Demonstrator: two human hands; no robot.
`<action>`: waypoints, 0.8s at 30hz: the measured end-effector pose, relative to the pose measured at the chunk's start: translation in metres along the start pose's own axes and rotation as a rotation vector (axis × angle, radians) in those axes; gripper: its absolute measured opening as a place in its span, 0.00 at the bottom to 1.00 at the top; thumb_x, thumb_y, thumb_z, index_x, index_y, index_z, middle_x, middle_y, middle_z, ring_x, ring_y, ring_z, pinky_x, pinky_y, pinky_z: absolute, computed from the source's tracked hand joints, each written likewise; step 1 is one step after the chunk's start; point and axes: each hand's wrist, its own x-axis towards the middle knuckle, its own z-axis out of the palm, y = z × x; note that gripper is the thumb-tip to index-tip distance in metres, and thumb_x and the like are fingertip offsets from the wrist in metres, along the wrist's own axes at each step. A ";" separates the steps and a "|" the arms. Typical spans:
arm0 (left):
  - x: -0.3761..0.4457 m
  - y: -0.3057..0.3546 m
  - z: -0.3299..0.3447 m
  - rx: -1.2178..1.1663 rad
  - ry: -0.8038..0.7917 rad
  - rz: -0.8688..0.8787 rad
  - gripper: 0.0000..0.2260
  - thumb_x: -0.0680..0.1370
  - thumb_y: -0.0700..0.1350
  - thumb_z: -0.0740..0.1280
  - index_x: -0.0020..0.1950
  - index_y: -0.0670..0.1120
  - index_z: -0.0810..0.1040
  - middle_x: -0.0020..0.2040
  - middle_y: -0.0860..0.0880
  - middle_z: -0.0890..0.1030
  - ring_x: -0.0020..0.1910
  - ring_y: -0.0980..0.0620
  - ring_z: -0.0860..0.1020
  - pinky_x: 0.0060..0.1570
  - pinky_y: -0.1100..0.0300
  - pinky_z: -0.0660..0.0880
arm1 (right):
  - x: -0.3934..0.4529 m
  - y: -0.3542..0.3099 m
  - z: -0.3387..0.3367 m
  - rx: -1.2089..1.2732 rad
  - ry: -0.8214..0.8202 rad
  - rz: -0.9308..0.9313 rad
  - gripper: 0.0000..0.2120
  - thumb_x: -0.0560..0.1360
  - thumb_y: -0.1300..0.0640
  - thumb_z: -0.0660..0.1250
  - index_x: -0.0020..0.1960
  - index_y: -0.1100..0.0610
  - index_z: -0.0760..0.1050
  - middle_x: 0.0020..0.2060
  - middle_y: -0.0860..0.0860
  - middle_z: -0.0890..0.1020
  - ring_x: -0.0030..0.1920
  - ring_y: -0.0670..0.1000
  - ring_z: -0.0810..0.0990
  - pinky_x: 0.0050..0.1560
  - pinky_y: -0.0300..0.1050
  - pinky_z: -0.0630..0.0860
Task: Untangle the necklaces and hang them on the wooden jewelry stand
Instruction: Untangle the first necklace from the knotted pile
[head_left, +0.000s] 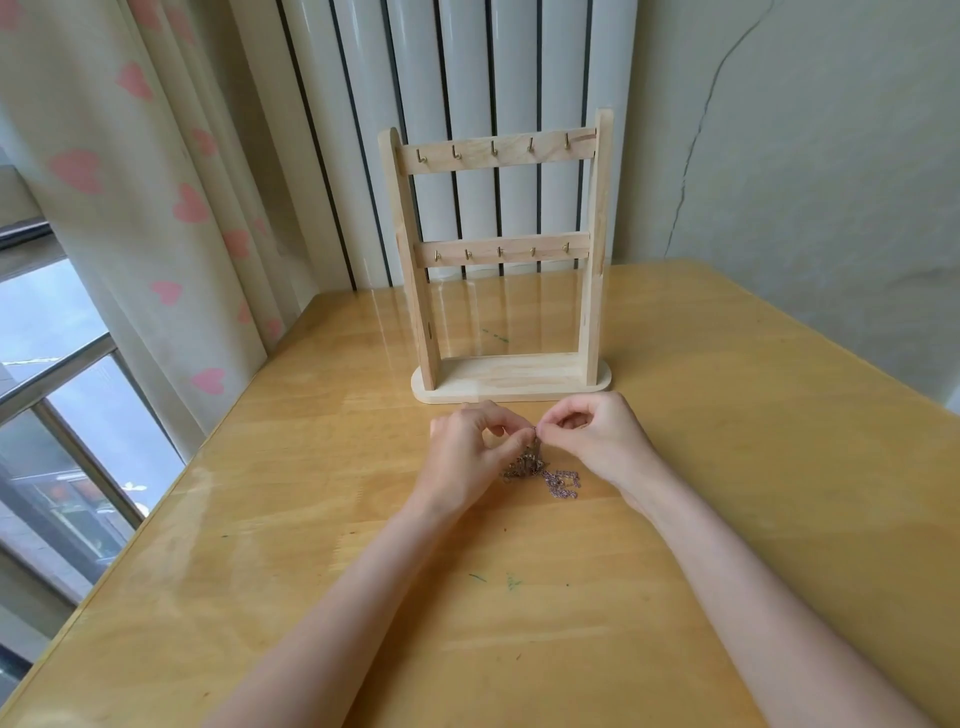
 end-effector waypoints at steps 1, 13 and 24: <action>-0.001 0.002 0.000 0.000 0.009 0.005 0.09 0.72 0.43 0.71 0.36 0.57 0.80 0.32 0.63 0.77 0.38 0.62 0.73 0.49 0.60 0.71 | 0.000 0.000 0.000 0.010 0.002 0.014 0.04 0.68 0.63 0.71 0.35 0.57 0.80 0.31 0.48 0.77 0.33 0.44 0.71 0.37 0.35 0.70; 0.000 0.012 0.001 -0.312 -0.100 -0.145 0.09 0.73 0.36 0.68 0.35 0.48 0.76 0.30 0.55 0.75 0.27 0.63 0.70 0.32 0.72 0.67 | 0.000 0.004 -0.001 0.282 -0.156 0.091 0.07 0.70 0.67 0.65 0.34 0.60 0.77 0.34 0.55 0.73 0.35 0.48 0.67 0.36 0.40 0.64; 0.000 0.006 0.000 -0.660 -0.236 -0.275 0.06 0.70 0.44 0.67 0.33 0.52 0.77 0.30 0.55 0.73 0.30 0.59 0.68 0.35 0.67 0.66 | 0.003 0.004 -0.002 0.437 -0.283 0.089 0.11 0.73 0.70 0.62 0.34 0.61 0.75 0.30 0.52 0.74 0.33 0.47 0.69 0.32 0.38 0.65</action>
